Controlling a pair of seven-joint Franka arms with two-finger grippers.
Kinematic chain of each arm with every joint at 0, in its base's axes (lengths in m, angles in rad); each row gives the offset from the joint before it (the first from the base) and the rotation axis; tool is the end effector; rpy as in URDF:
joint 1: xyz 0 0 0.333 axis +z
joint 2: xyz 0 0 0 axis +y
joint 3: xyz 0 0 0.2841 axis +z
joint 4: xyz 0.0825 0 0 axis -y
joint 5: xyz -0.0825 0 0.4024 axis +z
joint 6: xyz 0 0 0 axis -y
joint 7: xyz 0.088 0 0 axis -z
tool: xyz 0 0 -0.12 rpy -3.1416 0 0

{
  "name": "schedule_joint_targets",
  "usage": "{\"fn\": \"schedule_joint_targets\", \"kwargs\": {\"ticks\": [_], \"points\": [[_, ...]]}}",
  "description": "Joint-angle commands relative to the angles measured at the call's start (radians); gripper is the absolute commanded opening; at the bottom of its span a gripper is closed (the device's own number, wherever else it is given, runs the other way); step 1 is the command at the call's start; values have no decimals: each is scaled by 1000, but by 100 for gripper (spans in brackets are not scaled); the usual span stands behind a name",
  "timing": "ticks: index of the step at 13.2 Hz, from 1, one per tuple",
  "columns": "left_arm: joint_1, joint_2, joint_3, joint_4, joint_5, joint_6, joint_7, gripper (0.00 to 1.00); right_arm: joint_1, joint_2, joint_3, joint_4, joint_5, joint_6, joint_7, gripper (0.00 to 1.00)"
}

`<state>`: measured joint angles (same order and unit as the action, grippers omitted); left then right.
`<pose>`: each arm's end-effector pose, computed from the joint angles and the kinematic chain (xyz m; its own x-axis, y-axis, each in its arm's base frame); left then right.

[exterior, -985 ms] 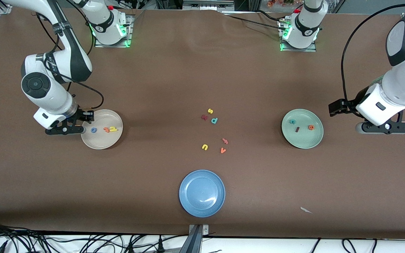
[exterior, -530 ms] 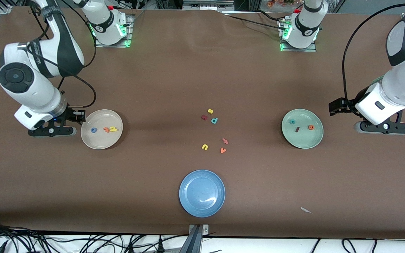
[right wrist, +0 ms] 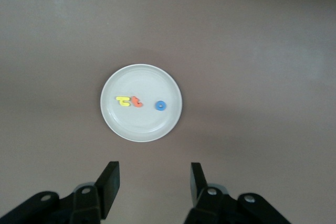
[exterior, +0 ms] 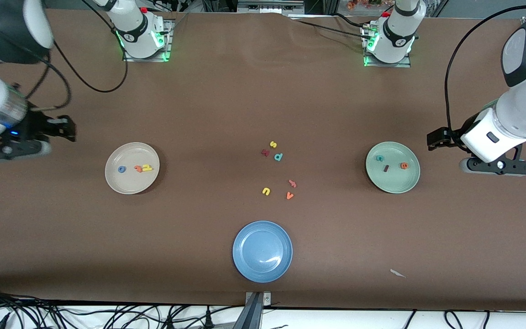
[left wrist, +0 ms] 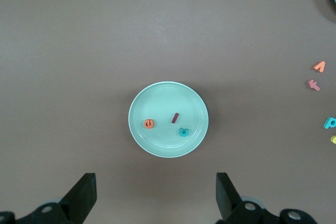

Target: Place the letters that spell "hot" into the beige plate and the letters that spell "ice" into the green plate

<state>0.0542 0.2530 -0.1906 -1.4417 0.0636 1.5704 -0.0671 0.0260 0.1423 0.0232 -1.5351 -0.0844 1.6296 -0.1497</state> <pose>0.6289 -0.0672 0.4920 0.9907 -0.0681 -0.1182 -0.0713 -0.9972 -0.0237 0.6128 0.0197 0.5181 0.9776 0.2018 -0.0594 0.2058 -0.9759 0.0725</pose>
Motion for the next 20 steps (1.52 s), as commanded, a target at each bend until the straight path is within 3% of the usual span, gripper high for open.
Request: {"fn": "schedule_joint_targets", "kwargs": {"ticks": [1, 3, 4, 5, 13, 20], "points": [[13, -11, 0, -11, -42, 4, 64, 100, 17, -70, -66, -19, 29, -51, -85, 70], [27, -8, 0, -14, -79, 7, 64, 99, 15, -60, -66, 9, 32, -77, -85, 77], [27, -8, 0, -14, -79, 7, 64, 99, 15, -59, -65, 10, 32, -76, -80, 93], [27, -8, 0, -14, -79, 7, 64, 99, 20, -59, -62, 21, 34, -77, -79, 100], [23, -6, 0, -14, -67, 4, 46, 100, 11, -56, -100, 44, 113, -207, -82, 100], [19, -4, 0, -12, -65, 7, 47, 100, 14, -52, -98, 47, 100, -186, -74, 100]]}}
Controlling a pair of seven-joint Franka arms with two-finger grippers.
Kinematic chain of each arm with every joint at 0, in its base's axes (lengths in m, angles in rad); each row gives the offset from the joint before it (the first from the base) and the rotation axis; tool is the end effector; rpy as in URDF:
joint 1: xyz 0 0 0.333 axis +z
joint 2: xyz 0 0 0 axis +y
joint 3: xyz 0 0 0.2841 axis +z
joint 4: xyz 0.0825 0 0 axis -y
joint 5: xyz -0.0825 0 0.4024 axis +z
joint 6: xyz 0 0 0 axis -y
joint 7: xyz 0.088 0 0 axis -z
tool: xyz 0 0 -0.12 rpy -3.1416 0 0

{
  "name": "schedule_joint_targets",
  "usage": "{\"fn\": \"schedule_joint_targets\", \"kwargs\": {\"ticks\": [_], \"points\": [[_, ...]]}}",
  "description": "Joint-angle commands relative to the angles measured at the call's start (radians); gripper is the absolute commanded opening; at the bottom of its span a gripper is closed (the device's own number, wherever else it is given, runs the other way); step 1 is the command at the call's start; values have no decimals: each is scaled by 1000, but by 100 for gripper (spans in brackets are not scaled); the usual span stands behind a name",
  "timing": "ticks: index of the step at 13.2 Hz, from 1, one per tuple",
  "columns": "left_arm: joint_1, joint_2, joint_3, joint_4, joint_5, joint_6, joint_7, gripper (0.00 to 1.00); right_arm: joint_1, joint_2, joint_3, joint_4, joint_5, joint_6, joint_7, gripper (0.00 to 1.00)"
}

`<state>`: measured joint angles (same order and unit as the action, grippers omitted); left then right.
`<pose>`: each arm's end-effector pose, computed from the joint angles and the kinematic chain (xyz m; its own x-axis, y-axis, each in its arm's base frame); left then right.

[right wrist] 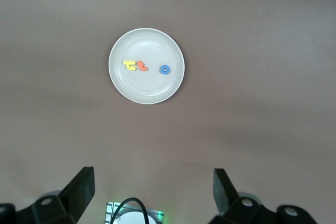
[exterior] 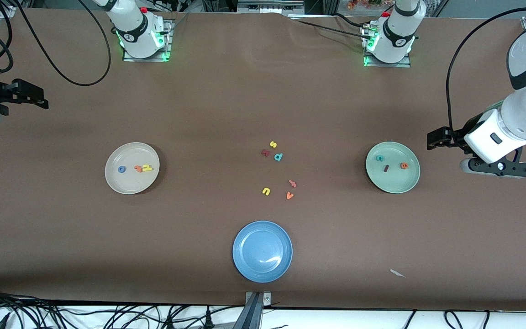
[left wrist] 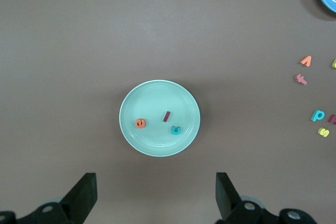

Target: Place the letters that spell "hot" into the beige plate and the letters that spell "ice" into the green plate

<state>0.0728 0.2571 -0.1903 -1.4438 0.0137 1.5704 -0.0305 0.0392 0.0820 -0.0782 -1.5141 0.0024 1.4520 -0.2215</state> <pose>0.6298 -0.0612 0.4885 0.9882 -0.0859 -0.1266 -0.0827 -0.9961 0.0307 0.5793 -0.0207 0.5504 0.9733 0.1815 -0.1407 0.1794 -0.9834 -0.0276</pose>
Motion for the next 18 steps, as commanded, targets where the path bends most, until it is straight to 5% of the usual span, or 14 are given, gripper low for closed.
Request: {"fn": "schedule_joint_targets", "kwargs": {"ticks": [1, 18], "points": [[2, -7, 0, -12, -15, 7, 11, 100, 2, 9, 3, 26, 22, -10, 1, 100], [7, 4, 2, -1, -12, 3, 8, 100, -4, 19, 1, 40, 13, -4, -1, 100]]}}
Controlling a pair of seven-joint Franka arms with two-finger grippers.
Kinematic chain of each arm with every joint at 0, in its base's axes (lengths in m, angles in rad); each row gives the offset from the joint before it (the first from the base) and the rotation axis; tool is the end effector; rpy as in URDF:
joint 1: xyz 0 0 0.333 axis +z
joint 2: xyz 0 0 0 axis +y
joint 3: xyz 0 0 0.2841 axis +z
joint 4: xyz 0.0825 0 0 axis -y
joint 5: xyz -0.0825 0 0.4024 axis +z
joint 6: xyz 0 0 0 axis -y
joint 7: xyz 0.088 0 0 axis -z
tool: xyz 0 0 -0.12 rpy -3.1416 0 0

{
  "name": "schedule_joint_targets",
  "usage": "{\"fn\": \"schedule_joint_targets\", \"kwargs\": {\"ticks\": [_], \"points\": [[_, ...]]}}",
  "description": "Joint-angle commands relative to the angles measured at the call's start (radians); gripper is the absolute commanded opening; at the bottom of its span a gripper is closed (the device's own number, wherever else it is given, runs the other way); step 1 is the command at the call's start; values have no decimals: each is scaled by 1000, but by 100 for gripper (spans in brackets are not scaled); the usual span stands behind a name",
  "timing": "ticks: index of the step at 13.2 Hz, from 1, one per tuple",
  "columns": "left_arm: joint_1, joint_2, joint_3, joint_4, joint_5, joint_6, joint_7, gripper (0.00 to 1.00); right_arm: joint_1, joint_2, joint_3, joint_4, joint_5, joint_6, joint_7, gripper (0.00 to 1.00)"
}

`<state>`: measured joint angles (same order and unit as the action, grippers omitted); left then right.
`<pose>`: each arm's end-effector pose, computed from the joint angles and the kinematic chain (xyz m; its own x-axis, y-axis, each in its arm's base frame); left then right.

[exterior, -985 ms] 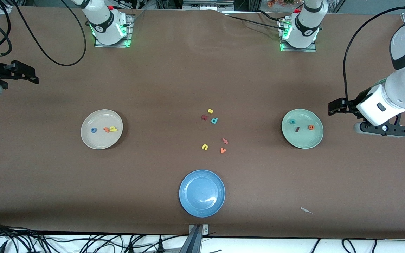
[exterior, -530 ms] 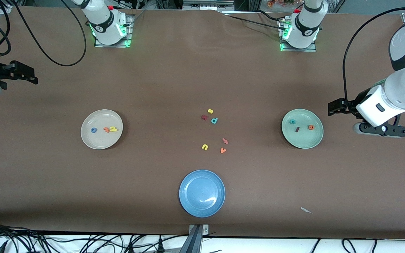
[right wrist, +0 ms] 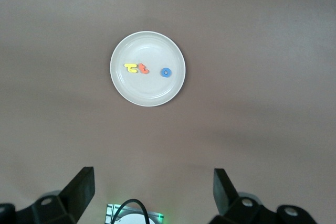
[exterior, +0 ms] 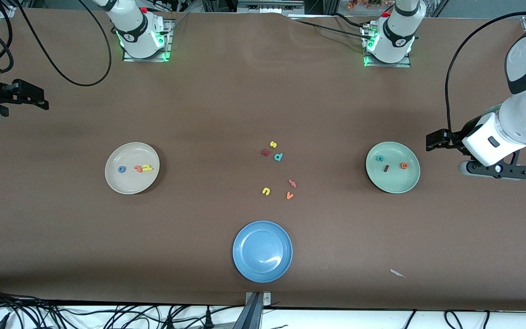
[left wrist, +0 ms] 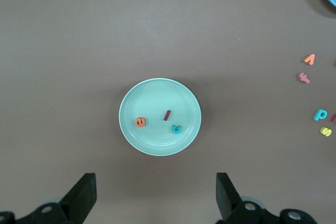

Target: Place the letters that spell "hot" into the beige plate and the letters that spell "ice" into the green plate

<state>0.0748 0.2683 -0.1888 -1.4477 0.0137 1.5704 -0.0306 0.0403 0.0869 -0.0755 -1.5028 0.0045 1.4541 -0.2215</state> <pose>0.6313 -0.0591 0.4796 0.9865 -0.0826 -0.1415 -0.0789 -0.9964 0.0319 0.5814 -0.0183 0.5531 0.9737 0.1855 -0.1321 0.1834 -0.9826 -0.0276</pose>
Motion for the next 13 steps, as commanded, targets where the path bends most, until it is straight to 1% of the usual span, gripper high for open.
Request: {"fn": "schedule_joint_targets", "kwargs": {"ticks": [1, 13], "points": [[5, -7, 0, 3, -14, 3, 9, 100, -2, 16, -1, 29, 12, -6, -1, 100], [17, -7, 3, 12, -26, -3, 12, 100, -10, 22, -7, 30, 11, 17, -1, 100]]}}
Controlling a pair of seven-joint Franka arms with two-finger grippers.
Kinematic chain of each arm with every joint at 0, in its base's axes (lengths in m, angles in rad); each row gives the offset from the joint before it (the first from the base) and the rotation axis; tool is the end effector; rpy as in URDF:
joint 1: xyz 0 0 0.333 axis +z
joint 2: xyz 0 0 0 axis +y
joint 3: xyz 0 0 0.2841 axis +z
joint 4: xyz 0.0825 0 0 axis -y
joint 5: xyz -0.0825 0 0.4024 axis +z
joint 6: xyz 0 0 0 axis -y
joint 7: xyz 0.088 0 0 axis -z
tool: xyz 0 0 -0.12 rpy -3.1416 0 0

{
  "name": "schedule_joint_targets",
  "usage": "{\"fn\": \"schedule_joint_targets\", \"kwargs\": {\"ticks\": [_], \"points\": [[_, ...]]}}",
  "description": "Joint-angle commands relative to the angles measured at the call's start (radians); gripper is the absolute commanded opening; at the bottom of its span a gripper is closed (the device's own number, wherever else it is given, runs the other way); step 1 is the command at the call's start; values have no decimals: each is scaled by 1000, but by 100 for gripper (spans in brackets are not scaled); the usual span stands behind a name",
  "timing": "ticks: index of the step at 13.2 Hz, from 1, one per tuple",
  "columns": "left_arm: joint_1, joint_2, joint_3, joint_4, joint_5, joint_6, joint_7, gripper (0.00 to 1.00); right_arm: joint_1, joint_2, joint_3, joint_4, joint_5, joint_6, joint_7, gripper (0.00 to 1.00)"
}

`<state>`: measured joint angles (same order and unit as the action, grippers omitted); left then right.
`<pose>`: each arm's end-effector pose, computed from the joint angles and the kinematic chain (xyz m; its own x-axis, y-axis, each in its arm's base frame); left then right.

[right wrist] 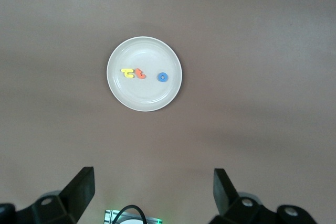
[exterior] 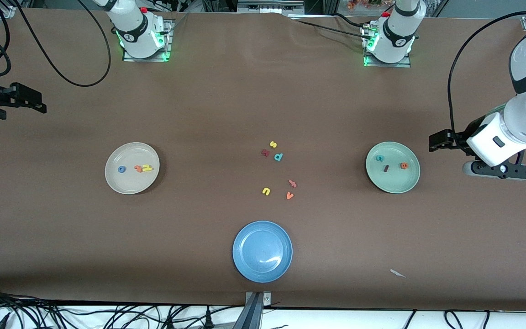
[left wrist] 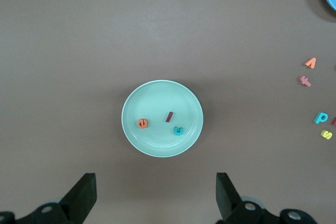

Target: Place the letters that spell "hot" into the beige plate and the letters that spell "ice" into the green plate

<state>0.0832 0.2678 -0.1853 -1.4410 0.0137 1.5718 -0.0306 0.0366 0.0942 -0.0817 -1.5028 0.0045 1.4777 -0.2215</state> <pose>0.6328 -0.0517 0.4831 0.9886 -0.0706 -0.1331 -0.0670 -0.9973 0.0311 0.5858 -0.0240 0.5506 0.9775 0.1757 -0.1165 0.1742 -0.9844 -0.0230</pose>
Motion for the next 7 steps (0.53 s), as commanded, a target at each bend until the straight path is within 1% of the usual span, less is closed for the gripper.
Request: {"fn": "schedule_joint_targets", "kwargs": {"ticks": [1, 7], "points": [[7, -7, 0, 5, -24, -4, 11, 100, -6, 15, -1, 30, 11, -5, -1, 100], [7, -7, 0, 5, -26, -4, 12, 100, -6, 15, -1, 30, 12, 4, -1, 100]]}}
